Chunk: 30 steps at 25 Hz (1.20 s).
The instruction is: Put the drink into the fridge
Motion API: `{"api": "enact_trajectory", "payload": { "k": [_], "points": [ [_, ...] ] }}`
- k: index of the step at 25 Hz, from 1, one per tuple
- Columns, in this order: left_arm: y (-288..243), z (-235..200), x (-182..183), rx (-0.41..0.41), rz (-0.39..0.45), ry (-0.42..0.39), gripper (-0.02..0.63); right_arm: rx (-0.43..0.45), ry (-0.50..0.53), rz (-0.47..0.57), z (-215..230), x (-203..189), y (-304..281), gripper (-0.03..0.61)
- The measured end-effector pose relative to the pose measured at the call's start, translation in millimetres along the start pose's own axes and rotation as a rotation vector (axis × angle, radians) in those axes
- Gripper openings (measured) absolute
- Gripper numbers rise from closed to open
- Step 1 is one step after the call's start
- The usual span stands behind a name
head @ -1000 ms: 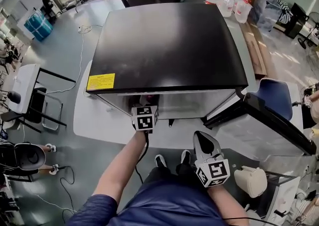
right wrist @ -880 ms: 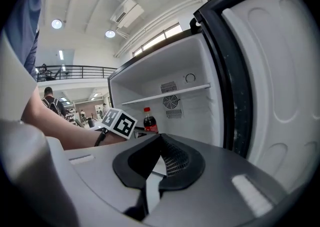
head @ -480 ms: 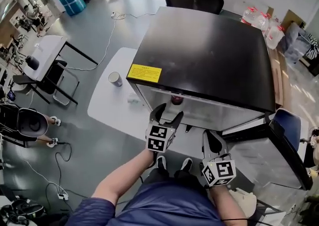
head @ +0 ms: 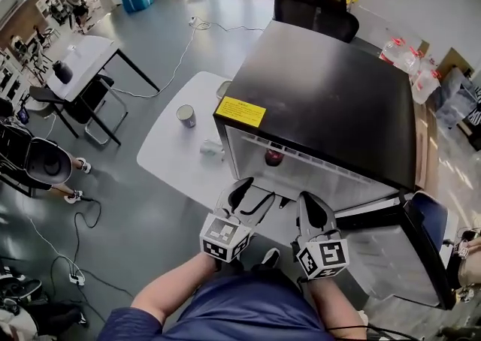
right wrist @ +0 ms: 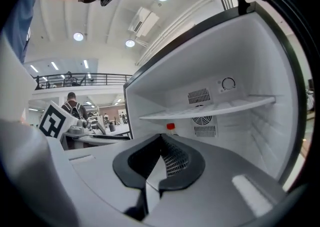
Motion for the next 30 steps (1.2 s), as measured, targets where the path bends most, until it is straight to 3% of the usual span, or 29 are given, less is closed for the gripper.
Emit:
{"api": "enact_trajectory", "payload": {
  "k": [4,9,21,30],
  "points": [
    [27,7,4,0.035,0.051,-0.009,0.189,0.067,0.038,0.005,-11,8,-8,0.006],
    [56,5,9,0.109,0.116,0.008,0.011,0.125,0.051,0.014,-23,12,-13,0.006],
    [74,-8,31,0.14,0.175,-0.079,0.005,0.114,0.096,0.047,-40,30,-11,0.006],
    [69,-14,29,0.099,0.165,-0.062,0.005,0.084,0.098,0.063,-44,31,-10,0.006]
  ]
}}
Point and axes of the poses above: the fingertips, and each gripper's own axes: y backward along the fingers, z to its right, x out of its top, the point moved 5 cm from there along y, backward along the fingers, and after that the axes turned 6 degrees about x, right-handed, at the moved point
